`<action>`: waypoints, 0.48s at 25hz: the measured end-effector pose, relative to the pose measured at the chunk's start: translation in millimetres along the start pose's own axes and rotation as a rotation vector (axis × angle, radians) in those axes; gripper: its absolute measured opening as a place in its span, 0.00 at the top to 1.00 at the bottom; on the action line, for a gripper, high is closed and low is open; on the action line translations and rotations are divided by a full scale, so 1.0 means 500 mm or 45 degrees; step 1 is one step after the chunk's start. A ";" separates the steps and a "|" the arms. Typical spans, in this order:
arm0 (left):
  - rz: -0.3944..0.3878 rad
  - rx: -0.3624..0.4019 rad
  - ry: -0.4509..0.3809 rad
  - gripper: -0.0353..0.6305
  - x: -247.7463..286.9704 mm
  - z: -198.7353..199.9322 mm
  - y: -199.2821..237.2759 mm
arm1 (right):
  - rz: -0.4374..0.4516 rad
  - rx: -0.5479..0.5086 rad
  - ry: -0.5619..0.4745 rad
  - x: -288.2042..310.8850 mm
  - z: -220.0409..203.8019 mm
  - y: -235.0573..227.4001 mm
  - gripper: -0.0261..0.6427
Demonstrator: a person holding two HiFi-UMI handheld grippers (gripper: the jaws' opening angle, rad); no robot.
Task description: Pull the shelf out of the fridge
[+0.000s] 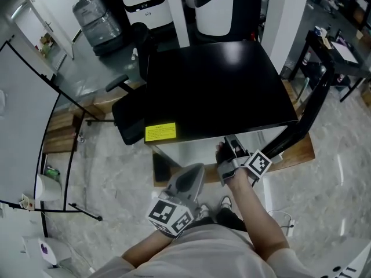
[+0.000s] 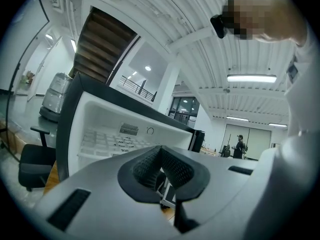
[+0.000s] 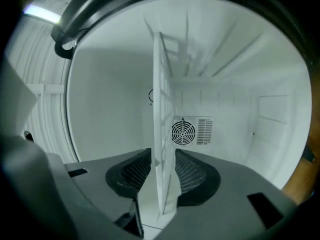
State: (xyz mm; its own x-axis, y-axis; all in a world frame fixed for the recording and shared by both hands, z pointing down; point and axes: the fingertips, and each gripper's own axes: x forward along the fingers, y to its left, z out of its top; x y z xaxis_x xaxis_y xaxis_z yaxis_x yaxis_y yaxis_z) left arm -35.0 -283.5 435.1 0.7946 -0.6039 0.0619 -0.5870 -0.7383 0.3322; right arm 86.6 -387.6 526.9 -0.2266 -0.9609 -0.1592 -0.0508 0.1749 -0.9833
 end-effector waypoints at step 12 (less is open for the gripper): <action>0.052 -0.024 -0.001 0.94 0.008 0.011 0.047 | 0.016 0.050 -0.011 0.094 0.009 -0.013 0.85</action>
State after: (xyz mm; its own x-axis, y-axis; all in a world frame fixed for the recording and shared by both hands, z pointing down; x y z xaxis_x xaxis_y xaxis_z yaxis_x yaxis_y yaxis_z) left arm -46.8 -305.0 438.3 0.7697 -0.6339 0.0750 -0.6161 -0.7070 0.3472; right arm 80.7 -434.6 525.5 -0.2184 -0.9605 -0.1724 -0.0096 0.1787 -0.9839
